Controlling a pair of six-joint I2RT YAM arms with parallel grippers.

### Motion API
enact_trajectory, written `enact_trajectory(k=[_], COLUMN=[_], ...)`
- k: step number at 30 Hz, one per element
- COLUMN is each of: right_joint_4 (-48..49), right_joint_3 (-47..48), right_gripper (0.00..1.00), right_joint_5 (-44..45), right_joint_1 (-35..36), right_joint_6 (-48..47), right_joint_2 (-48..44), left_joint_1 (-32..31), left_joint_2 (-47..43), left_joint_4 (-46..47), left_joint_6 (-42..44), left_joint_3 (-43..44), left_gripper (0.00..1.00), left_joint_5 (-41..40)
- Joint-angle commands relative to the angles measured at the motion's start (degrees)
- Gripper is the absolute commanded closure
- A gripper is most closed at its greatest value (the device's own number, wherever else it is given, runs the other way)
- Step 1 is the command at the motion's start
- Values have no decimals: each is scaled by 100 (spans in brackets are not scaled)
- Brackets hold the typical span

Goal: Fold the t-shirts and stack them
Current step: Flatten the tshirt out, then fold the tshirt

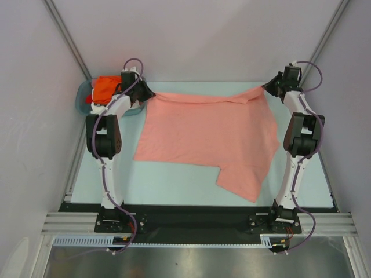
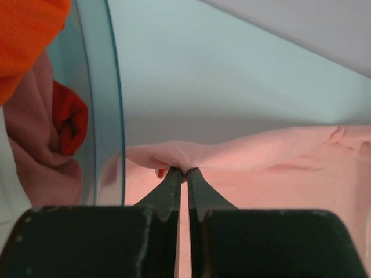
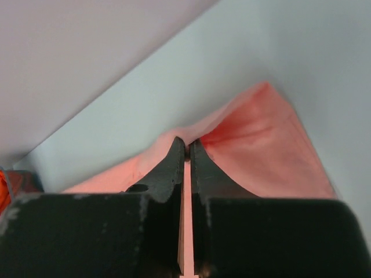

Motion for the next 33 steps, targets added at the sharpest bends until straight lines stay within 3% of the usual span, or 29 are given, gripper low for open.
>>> enact_trajectory(k=[1, 10, 17, 33], right_joint_4=[-379, -1521, -2434, -2919], right_joint_3=[-238, -282, -212, -1486], right_gripper=[100, 100, 100, 100], right_joint_5=[-180, -163, -419, -577], right_joint_1=[-56, -267, -452, -390], right_joint_6=[293, 855, 690, 337], right_joint_2=[-724, -1190, -1322, -2315], left_joint_1=[103, 138, 243, 428], left_joint_2=[201, 790, 808, 693], left_joint_4=[-293, -812, -1304, -1963], left_joint_6=[190, 190, 375, 709], left_joint_3=[378, 1221, 1522, 1451], left_gripper=[94, 91, 90, 91], left_joint_5=[199, 568, 533, 445])
